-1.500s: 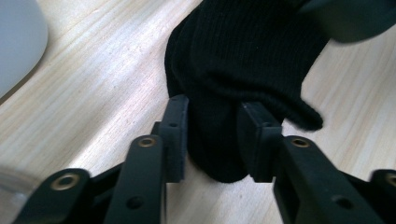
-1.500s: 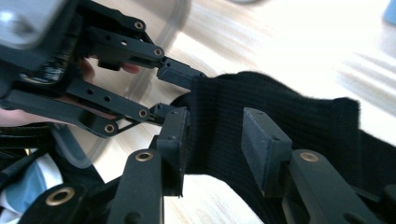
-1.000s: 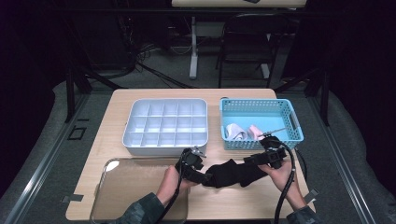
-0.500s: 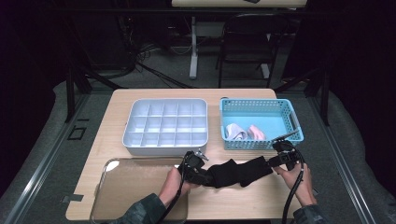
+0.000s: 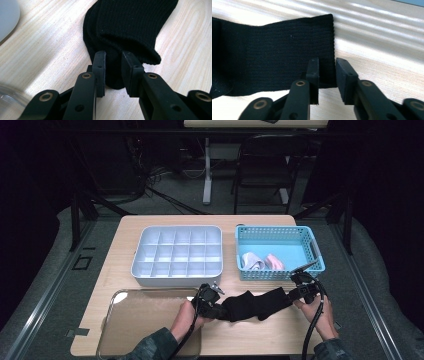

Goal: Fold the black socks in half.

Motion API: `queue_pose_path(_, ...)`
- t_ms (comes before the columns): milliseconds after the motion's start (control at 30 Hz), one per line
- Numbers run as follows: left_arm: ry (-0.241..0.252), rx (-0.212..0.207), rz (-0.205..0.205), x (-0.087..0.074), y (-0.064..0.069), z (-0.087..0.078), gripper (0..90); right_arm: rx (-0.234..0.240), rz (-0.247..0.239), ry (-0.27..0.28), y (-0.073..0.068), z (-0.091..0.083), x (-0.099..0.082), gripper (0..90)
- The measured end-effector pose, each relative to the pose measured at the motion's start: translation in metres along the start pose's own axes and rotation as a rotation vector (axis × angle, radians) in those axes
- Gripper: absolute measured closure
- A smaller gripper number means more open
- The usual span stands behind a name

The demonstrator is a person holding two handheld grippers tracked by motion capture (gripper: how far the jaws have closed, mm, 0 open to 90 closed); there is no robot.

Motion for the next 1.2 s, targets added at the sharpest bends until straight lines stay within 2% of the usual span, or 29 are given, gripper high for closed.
queue_pose_path(33,0.0,-0.01,0.0,0.0,0.0,0.0,75.6,-0.005,-0.01,-0.014,0.001,-0.001,-0.001,76.8)
queue_pose_path(100,-0.002,-0.01,0.001,0.0,0.0,0.001,77.4,-0.007,-0.002,0.006,0.001,-0.002,0.0,82.2)
queue_pose_path(167,-0.001,-0.013,0.002,0.0,0.0,0.001,78.8,-0.005,0.0,0.012,0.001,-0.005,0.0,83.7)
queue_pose_path(267,0.003,-0.016,0.004,0.0,-0.001,0.001,80.1,-0.007,-0.001,0.024,0.001,-0.01,0.0,85.1)
queue_pose_path(333,0.005,-0.02,0.002,0.0,-0.001,0.0,80.7,-0.008,0.012,0.054,0.0,-0.012,0.001,85.3)
queue_pose_path(400,0.008,-0.026,0.001,0.0,-0.002,0.0,81.1,-0.023,-0.006,0.046,0.002,-0.017,0.0,85.7)
queue_pose_path(433,0.009,-0.028,-0.001,0.0,-0.002,0.0,81.3,-0.025,0.006,0.069,0.0,-0.019,0.0,85.8)
queue_pose_path(500,0.007,-0.037,-0.006,0.0,-0.002,0.0,81.4,-0.041,-0.013,0.07,0.0,-0.025,0.0,85.9)
queue_pose_path(533,0.009,-0.036,-0.007,0.0,-0.002,0.0,81.3,-0.039,-0.006,0.092,-0.002,-0.026,0.0,85.9)
queue_pose_path(567,0.008,-0.04,-0.009,0.0,-0.002,0.0,81.2,-0.049,-0.019,0.082,-0.003,-0.029,-0.001,85.9)
queue_pose_path(867,0.019,-0.051,-0.017,0.002,-0.002,0.0,79.4,-0.057,-0.092,0.147,-0.027,-0.057,-0.004,85.9)
queue_pose_path(933,0.026,-0.056,-0.018,0.002,-0.002,0.0,79.4,-0.038,-0.101,0.169,-0.032,-0.062,-0.004,85.9)
queue_pose_path(1000,0.03,-0.061,-0.022,0.003,-0.002,0.001,79.3,-0.039,-0.113,0.177,-0.037,-0.066,-0.005,85.9)
queue_pose_path(1100,0.036,-0.069,-0.025,0.003,-0.002,0.001,79.3,-0.008,-0.134,0.206,-0.047,-0.071,-0.005,86.0)
queue_pose_path(1200,0.037,-0.071,-0.025,0.004,-0.001,0.001,79.3,0.017,-0.171,0.223,-0.059,-0.076,-0.005,86.0)
Point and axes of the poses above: each handheld gripper's, and its own axes: z roughly forward along the jaws, x roughly out of its top, y roughly to its right, the point moved 8 cm from there along z, roughly forward along the jaws, and after that the axes turned 11 degrees about -y, right-handed, at the moved point
